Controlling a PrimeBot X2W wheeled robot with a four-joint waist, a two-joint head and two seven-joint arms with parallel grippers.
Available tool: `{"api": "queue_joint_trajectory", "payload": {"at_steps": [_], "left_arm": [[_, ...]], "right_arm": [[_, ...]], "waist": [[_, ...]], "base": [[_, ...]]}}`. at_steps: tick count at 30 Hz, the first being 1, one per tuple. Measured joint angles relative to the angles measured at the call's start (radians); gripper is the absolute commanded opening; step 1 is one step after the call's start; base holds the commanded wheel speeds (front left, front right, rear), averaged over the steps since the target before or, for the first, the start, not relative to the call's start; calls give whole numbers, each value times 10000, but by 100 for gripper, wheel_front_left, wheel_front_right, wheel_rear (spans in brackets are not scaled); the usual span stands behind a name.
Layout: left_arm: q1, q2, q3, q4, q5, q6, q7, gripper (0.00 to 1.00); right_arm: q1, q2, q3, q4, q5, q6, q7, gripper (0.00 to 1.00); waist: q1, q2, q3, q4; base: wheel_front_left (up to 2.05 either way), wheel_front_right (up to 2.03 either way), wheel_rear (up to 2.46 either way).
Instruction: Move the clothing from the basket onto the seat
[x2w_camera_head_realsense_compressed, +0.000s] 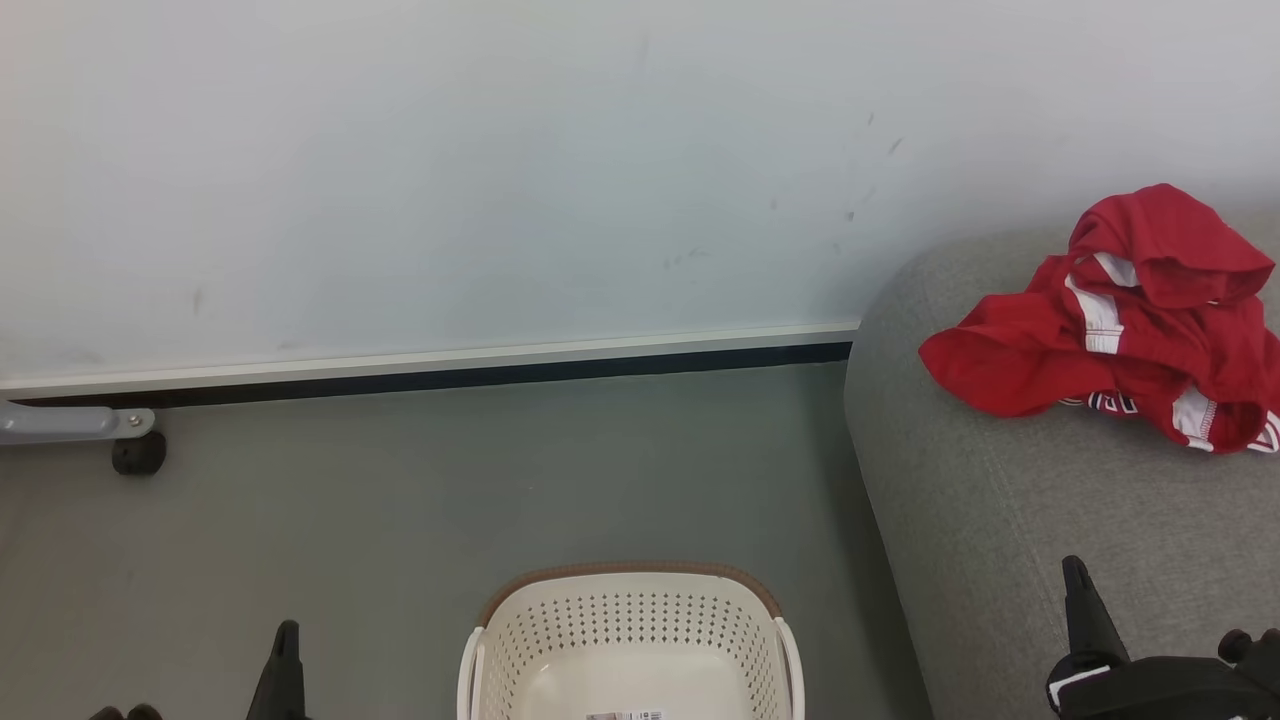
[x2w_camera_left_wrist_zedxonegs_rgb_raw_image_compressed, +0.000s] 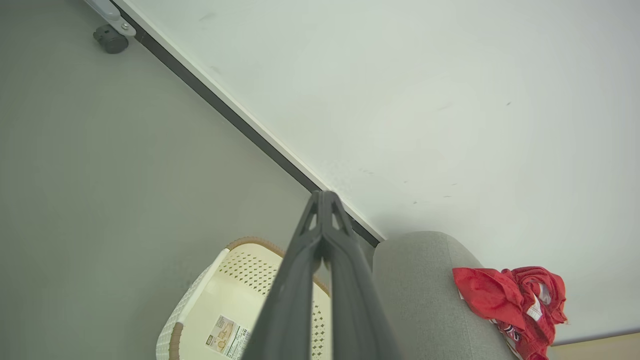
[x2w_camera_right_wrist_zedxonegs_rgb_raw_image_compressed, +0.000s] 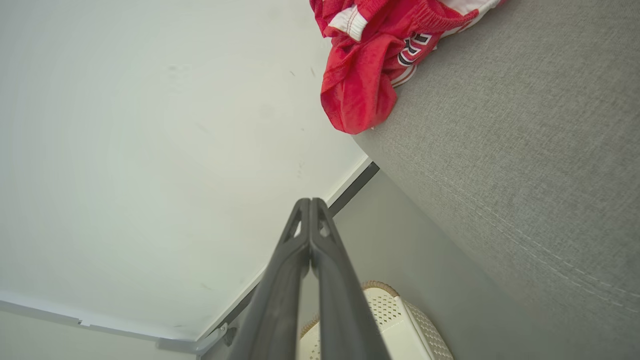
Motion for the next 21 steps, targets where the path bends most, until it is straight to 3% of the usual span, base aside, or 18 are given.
{"api": "queue_joint_trajectory", "payload": {"at_steps": [21], "left_arm": [[-535, -232, 401, 316, -2426, -495, 702, 0]], "right_arm": [[-314, 291, -828, 307, 2531, 485, 669, 0]], "waist": [[0, 0, 36, 59]], "base": [[0, 0, 0]]}}
